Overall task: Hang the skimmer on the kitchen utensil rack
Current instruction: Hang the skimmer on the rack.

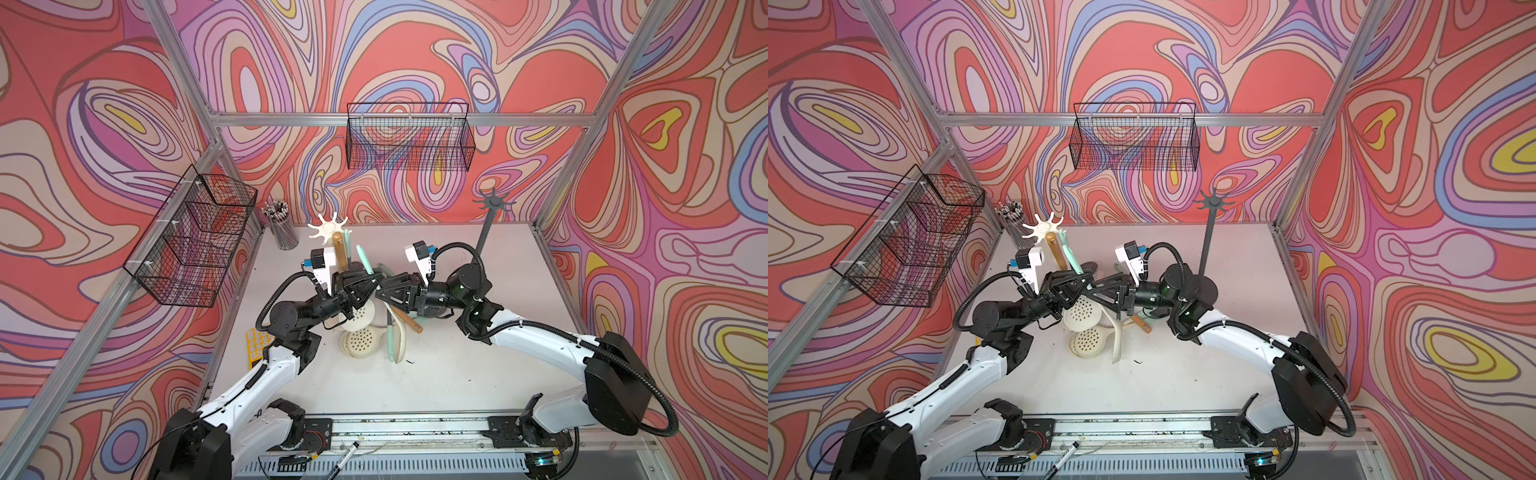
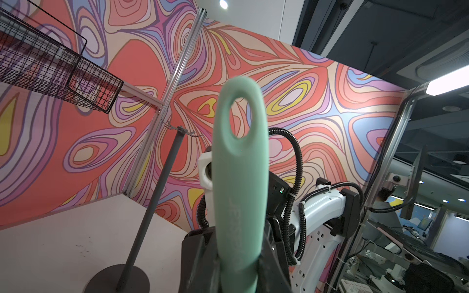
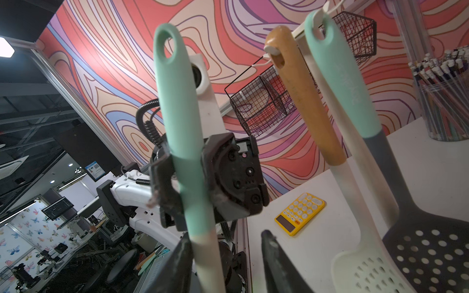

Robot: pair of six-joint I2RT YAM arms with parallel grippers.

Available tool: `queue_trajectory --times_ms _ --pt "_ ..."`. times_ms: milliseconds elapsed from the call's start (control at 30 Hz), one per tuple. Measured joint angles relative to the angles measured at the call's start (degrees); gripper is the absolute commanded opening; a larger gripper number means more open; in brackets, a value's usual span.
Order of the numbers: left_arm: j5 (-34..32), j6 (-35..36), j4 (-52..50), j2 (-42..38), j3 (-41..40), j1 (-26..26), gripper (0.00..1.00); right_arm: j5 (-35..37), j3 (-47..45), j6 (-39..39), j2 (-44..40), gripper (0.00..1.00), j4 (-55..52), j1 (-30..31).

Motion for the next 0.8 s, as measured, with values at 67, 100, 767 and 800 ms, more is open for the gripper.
queue_trajectory --times_ms 67,100,767,800 --pt "-1.0 3.3 -7.2 -3.9 0.0 0.0 0.02 0.5 0.0 -1.2 -0.5 0.54 -1.8 0.2" --pt "-1.8 5.3 -11.6 -6.3 0.0 0.0 0.03 1.0 0.0 -2.1 -1.1 0.55 -3.2 0.2" --pt "-30.9 29.0 -79.8 -21.2 13.1 0.0 0.04 29.2 5.4 -23.5 -8.3 0.56 -36.9 0.1" --pt "-32.5 29.6 -81.7 -21.5 14.1 0.0 0.04 30.7 5.4 -24.4 -8.3 0.56 -38.0 0.1"
